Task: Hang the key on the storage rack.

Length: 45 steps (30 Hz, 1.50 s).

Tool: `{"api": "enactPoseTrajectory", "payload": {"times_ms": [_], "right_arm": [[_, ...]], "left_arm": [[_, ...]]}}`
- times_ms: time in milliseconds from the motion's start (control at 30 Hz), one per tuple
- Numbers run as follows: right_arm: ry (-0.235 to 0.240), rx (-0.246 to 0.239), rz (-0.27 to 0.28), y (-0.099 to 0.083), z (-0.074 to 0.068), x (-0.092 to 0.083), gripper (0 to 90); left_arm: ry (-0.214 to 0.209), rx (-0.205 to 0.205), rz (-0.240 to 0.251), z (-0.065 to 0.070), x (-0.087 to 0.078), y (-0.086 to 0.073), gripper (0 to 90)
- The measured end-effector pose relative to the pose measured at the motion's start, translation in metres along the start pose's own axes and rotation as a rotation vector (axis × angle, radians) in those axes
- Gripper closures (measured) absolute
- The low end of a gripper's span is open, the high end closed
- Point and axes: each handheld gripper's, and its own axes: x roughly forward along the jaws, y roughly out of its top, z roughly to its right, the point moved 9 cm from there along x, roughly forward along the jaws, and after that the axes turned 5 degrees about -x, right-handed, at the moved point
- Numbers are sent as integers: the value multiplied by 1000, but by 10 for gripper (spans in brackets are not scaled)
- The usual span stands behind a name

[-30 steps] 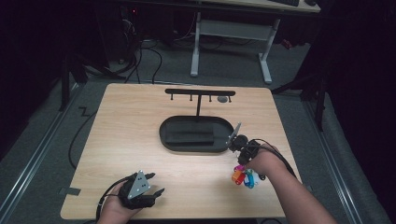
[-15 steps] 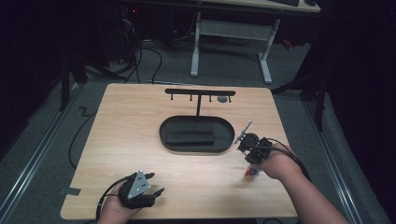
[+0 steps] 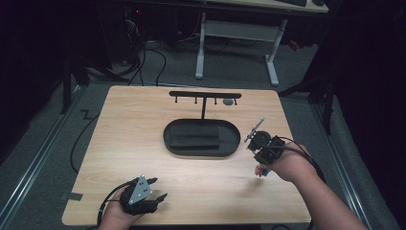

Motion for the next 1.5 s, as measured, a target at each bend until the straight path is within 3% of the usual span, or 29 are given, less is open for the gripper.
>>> {"api": "enactPoseTrajectory", "payload": {"times_ms": [200,500,767,900,1133,1500], "right_arm": [[-7,-7,6,6,1,-3,861],[-7,-12,15,15,2,-6,860],[10,-10,21,23,8,-5,861],[55,-1,45,36,10,-4,860],[86,4,56,58,20,-8,860],[53,0,54,93,41,-11,860]], "left_arm": [[10,-20,17,-4,-5,1,369],[6,-7,8,-2,-5,0,367],[36,-28,12,-7,-11,-4,360],[48,-62,23,-14,-17,-6,362],[50,-60,15,-15,-18,-8,362],[45,-69,25,-17,-20,-8,361]]}}
